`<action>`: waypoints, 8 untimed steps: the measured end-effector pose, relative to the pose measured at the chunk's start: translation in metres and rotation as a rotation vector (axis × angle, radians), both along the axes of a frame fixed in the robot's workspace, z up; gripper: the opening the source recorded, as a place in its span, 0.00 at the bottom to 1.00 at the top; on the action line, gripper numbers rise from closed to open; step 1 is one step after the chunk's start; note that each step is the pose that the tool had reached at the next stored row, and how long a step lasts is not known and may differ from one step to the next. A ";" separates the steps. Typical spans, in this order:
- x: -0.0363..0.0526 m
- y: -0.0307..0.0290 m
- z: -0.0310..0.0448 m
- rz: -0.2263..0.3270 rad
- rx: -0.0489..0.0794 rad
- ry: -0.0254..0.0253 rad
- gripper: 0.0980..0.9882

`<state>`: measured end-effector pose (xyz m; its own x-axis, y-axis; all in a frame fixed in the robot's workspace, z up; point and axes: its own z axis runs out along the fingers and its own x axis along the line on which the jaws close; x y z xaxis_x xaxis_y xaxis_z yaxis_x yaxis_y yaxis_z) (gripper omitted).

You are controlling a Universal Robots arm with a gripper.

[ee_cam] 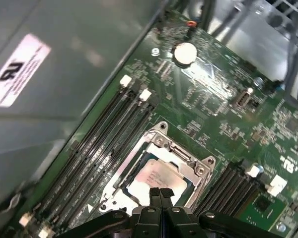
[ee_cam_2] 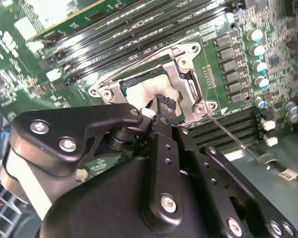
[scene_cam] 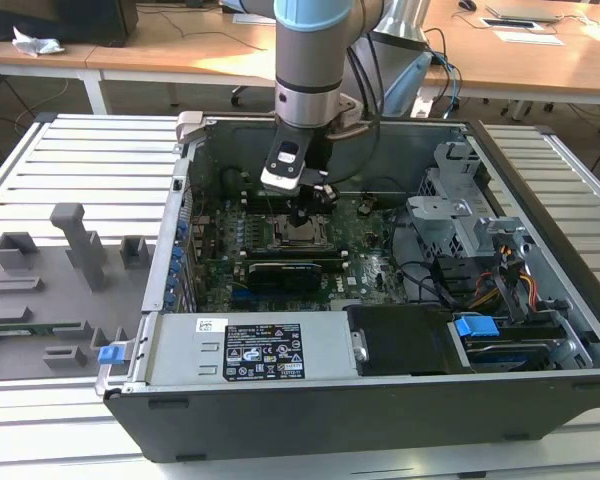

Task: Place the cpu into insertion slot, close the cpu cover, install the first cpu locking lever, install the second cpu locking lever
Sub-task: 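Close the cpu cover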

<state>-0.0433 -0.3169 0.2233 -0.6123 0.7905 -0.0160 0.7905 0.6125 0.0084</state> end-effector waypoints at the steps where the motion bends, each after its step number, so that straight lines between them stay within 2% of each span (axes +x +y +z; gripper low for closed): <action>1: 0.0000 0.0000 -0.0002 0.040 0.000 0.0000 0.01; 8: 0.0000 0.0000 -0.0011 0.209 0.000 -0.0001 0.01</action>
